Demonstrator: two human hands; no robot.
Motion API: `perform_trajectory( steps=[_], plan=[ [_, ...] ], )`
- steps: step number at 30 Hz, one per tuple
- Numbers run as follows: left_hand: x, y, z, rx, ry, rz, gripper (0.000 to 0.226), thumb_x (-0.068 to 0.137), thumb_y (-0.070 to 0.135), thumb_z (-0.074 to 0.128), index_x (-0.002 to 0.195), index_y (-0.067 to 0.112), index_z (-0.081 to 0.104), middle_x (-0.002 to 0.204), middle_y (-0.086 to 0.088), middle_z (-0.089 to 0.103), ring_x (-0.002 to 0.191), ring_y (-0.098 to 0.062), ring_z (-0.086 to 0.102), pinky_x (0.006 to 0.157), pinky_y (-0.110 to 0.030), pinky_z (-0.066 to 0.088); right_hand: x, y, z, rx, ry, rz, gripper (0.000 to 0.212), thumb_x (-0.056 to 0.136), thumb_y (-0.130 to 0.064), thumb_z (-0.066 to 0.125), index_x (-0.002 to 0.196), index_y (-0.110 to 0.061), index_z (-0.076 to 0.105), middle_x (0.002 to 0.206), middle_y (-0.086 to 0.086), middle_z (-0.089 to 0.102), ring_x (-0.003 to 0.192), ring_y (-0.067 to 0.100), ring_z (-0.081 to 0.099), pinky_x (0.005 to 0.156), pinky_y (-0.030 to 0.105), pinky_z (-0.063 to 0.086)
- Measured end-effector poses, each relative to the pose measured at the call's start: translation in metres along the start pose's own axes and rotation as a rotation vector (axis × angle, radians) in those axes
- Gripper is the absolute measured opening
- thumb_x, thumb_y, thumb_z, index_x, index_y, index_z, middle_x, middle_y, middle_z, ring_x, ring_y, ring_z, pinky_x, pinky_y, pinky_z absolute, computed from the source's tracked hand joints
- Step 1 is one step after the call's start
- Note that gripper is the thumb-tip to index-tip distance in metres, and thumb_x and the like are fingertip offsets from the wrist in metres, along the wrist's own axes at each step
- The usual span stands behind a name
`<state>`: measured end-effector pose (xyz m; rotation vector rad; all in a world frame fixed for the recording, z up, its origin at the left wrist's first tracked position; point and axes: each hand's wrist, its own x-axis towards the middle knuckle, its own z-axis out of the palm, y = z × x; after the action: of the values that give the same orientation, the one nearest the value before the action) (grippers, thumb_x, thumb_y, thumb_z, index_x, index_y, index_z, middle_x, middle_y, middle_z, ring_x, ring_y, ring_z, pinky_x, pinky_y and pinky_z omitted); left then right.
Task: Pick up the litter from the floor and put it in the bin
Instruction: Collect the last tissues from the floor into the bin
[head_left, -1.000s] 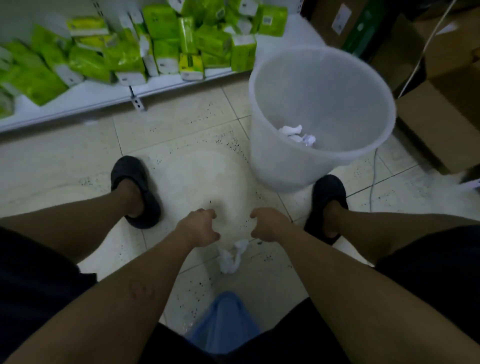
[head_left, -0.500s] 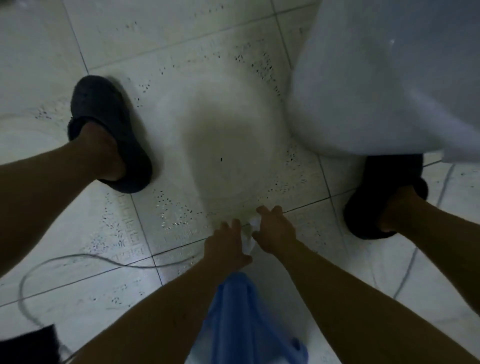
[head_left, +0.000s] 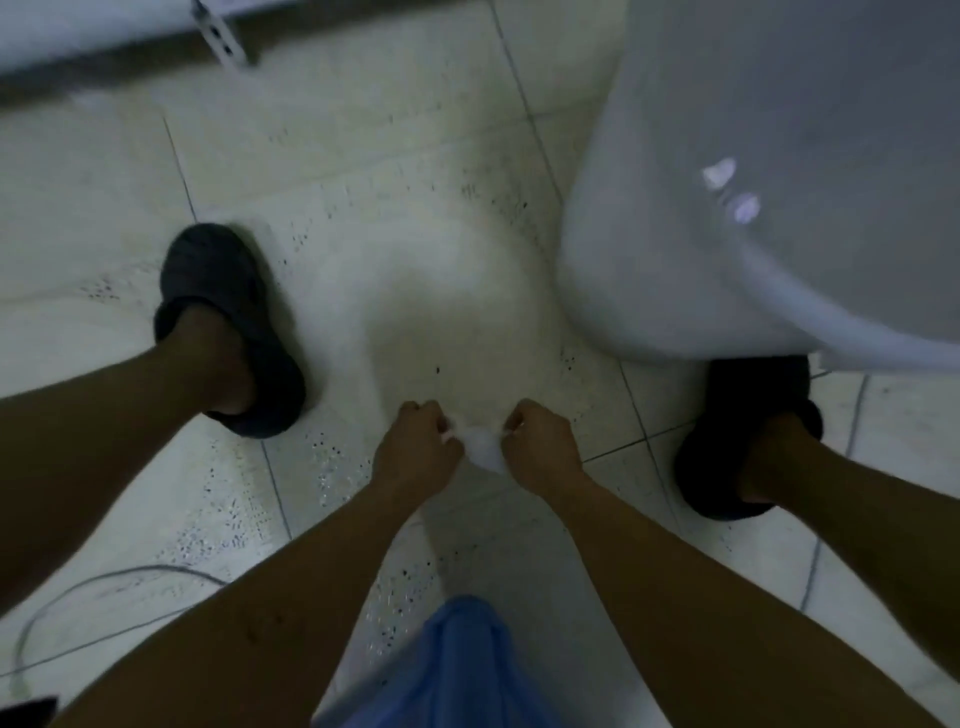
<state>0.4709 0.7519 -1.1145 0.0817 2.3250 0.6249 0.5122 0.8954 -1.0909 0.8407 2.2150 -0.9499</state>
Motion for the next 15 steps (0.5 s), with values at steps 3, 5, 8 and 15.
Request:
perform_trajectory(
  steps=[3, 5, 8, 15],
  plan=[
    [-0.006, 0.034, -0.039, -0.081, 0.081, 0.080, 0.019, 0.084, 0.022, 0.062, 0.083, 0.016, 0.044, 0.068, 0.001, 0.048, 0.058, -0.015, 0.045, 0.049, -0.023, 0.029, -0.016, -0.033, -0.039, 0.068, 0.094, -0.079, 0.010, 0.084, -0.004, 0.056, 0.087, -0.002, 0.065, 0.091, 0.018, 0.068, 0.083, 0.030, 0.062, 0.070, 0.035, 0.051],
    [-0.015, 0.056, -0.066, -0.126, 0.146, 0.139, 0.017, 0.084, 0.022, 0.061, 0.085, 0.012, 0.048, 0.067, -0.003, 0.053, 0.059, -0.021, 0.051, 0.048, -0.025, 0.034, -0.032, -0.052, -0.066, 0.133, 0.164, -0.137, 0.013, 0.083, -0.004, 0.056, 0.074, -0.012, 0.061, 0.085, 0.014, 0.067, 0.083, 0.031, 0.065, 0.073, 0.040, 0.055],
    [-0.034, 0.086, -0.107, -0.224, 0.249, 0.209, 0.018, 0.086, 0.028, 0.060, 0.086, 0.012, 0.053, 0.072, -0.007, 0.061, 0.059, -0.020, 0.055, 0.048, -0.025, 0.039, -0.059, -0.072, -0.107, 0.183, 0.257, -0.233, 0.010, 0.083, -0.007, 0.057, 0.077, -0.011, 0.064, 0.082, 0.011, 0.066, 0.078, 0.028, 0.065, 0.073, 0.039, 0.057],
    [-0.088, 0.153, -0.183, -0.236, 0.429, 0.377, 0.015, 0.081, 0.031, 0.065, 0.080, 0.021, 0.054, 0.067, 0.014, 0.052, 0.059, -0.003, 0.050, 0.047, -0.021, 0.031, -0.130, -0.085, -0.198, 0.226, 0.467, -0.417, 0.006, 0.081, -0.005, 0.064, 0.081, -0.010, 0.067, 0.072, 0.000, 0.063, 0.063, 0.009, 0.055, 0.060, 0.016, 0.042]
  ],
)
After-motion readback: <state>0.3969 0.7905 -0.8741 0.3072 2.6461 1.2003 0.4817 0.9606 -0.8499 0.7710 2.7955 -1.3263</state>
